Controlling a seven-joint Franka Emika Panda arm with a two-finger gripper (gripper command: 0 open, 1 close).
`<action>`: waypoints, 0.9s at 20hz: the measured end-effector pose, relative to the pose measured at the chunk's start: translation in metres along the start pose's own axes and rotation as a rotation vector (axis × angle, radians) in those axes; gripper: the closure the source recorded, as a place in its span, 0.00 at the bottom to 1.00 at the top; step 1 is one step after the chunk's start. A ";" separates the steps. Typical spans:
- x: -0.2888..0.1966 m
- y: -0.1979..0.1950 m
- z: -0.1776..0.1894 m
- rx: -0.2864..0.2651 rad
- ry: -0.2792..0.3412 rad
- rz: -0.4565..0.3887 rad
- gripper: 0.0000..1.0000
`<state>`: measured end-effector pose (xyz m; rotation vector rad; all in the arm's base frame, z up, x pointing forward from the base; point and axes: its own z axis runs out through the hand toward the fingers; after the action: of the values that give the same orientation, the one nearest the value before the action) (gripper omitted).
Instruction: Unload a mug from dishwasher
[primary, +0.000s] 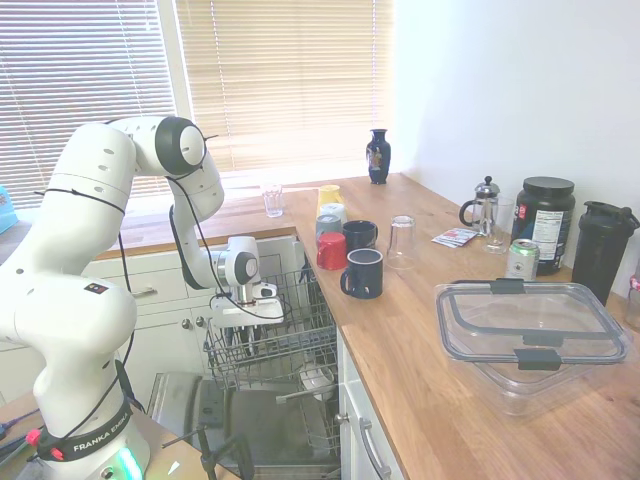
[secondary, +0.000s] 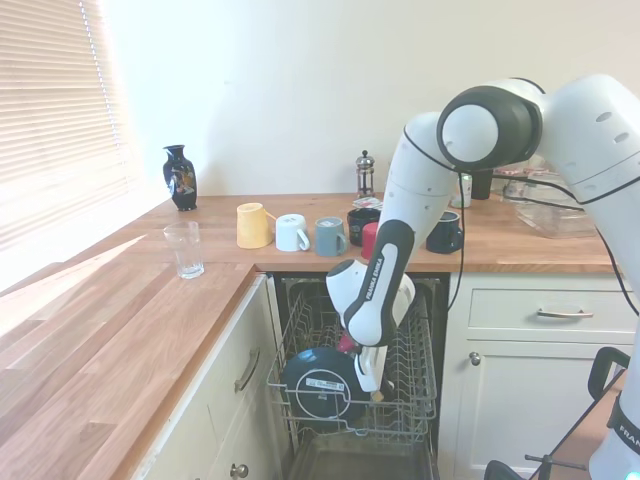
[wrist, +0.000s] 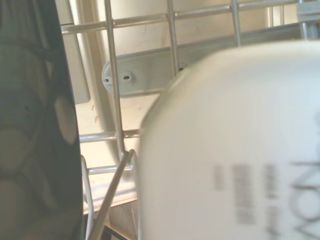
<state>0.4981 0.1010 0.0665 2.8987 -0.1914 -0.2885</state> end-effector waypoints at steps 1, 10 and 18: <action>0.000 0.000 0.000 -0.001 0.001 0.000 1.00; 0.002 0.003 -0.001 0.012 -0.002 0.032 1.00; 0.011 0.017 -0.017 0.052 0.010 0.100 1.00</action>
<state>0.5104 0.0865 0.0846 2.9292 -0.3455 -0.2561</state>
